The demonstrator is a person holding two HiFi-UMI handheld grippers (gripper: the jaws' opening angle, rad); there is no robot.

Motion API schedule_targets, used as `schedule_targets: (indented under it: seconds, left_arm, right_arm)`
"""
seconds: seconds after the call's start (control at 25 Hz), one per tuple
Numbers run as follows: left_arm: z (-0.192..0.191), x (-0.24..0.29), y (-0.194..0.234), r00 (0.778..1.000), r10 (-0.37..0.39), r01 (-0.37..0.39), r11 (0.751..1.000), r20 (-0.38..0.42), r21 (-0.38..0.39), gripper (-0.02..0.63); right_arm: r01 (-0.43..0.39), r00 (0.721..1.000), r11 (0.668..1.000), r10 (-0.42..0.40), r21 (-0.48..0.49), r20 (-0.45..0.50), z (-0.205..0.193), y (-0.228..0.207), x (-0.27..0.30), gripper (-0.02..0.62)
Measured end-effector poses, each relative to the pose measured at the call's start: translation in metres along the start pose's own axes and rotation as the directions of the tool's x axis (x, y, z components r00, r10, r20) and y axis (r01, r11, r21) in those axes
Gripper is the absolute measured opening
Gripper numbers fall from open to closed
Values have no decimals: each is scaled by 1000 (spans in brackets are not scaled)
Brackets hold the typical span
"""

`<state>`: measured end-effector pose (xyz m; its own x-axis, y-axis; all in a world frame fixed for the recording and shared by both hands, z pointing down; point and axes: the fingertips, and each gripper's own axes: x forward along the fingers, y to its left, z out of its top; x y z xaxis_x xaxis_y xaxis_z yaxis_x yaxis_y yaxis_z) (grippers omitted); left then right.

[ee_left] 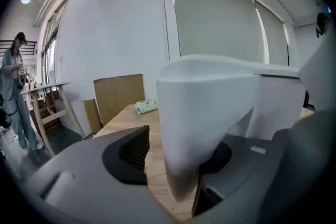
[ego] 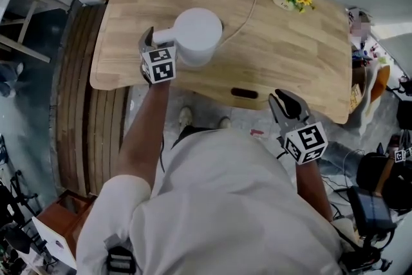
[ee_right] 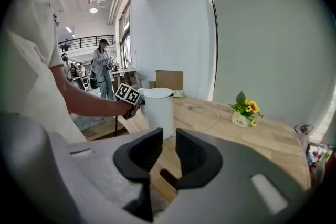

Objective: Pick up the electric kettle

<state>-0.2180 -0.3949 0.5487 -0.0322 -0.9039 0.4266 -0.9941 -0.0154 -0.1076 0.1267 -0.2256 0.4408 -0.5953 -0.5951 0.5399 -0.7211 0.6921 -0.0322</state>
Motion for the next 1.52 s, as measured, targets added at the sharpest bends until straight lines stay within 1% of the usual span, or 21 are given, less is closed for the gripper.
schedule_targets:
  seconds: [0.12,0.2,0.24,0.28,0.36,0.48,0.76,0.92,1.08,1.28,1.36,1.52]
  left_arm:
    - [-1,3,-2,1000,-16,16,1000,14,-26,193]
    - [-1,6,-6,999,-31,33,998,36,-54,138]
    - [-1,7,-8,998,-33,36,997,44,-65,99]
    - [-1,7,-8,999,-27,30,997,45,-68,73]
    - [-2,6,-6,999,-10,12,999,40,-50,38]
    - [-2,6,-6,999,-8,10,999,38,-46,38]
    - [-3,8,-2,999,41,-36,990,35,-133,35]
    - [-3,9,3,995,91,-81,974,34,-209,36]
    - [-4,9,5,993,120,-111,959,17,-259,39]
    - [-6,5,18,988,154,-141,931,11,-337,41]
    - [-4,1,22,987,162,-146,926,17,-348,41]
    - [10,-6,26,984,175,-151,929,41,-338,44]
  right_arm:
    - [7,1000,1000,-7,8,-15,-4,1,1,67]
    - [14,1000,1000,-14,17,-21,-5,1,1,67]
    - [18,1000,1000,-18,22,-24,-6,1,1,67]
    - [21,999,999,-21,27,-26,-6,2,1,67]
    - [25,999,999,-24,33,-28,-8,4,1,67]
    - [32,999,999,-31,39,-30,-11,4,0,67]
    - [41,998,998,-39,46,-43,-18,0,-4,67]
    - [49,998,998,-46,50,-46,-23,-5,-7,67]
    - [53,997,997,-50,56,-51,-28,-10,-11,67]
    - [55,997,997,-52,48,-60,-29,-11,-16,67]
    - [57,997,997,-54,46,-62,-30,-12,-20,67]
    - [55,997,998,-52,45,-63,-31,-14,-21,67]
